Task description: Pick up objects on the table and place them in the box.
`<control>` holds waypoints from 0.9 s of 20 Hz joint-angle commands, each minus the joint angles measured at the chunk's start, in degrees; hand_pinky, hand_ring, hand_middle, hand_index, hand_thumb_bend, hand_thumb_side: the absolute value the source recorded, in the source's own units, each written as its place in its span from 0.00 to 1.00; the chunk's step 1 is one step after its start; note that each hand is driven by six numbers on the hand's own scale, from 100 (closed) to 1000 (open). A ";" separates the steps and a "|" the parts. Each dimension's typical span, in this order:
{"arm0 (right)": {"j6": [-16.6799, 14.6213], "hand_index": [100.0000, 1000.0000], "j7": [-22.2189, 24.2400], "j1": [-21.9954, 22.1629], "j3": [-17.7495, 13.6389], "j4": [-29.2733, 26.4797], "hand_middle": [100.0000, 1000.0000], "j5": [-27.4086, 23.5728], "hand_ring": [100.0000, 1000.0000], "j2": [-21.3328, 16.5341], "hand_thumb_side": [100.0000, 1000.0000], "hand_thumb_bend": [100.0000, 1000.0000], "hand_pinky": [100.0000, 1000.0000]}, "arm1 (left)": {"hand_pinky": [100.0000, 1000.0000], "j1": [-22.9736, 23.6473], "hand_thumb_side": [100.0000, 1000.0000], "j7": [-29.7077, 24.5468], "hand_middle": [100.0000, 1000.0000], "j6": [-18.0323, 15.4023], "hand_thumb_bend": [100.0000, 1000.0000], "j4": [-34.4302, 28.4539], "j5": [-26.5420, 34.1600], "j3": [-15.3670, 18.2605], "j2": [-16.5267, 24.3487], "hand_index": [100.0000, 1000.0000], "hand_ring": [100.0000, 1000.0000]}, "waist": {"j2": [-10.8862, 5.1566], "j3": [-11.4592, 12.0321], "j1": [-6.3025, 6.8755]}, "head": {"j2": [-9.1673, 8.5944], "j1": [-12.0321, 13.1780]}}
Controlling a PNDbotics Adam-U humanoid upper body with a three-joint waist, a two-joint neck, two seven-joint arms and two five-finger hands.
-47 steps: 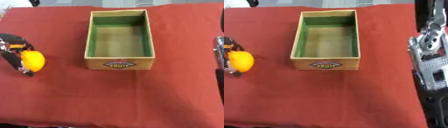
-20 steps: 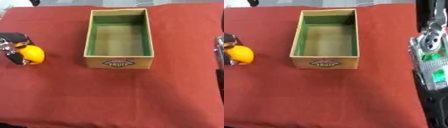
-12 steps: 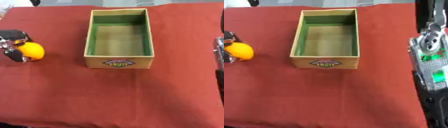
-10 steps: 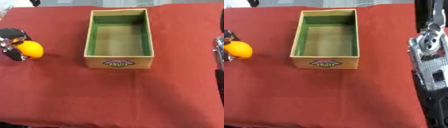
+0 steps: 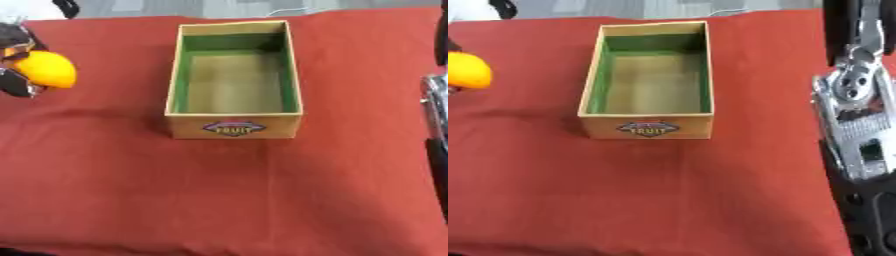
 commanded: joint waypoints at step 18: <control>-0.33 0.86 0.31 -0.60 0.18 -1.14 0.55 -0.71 0.74 0.22 1.00 0.00 0.78 | 0.12 -13.79 0.09 1.39 0.41 2.17 0.00 -9.35 -1.44 0.97 -20.21 0.58 0.33 | -1.99 -0.69 0.14 | 0.57 -2.25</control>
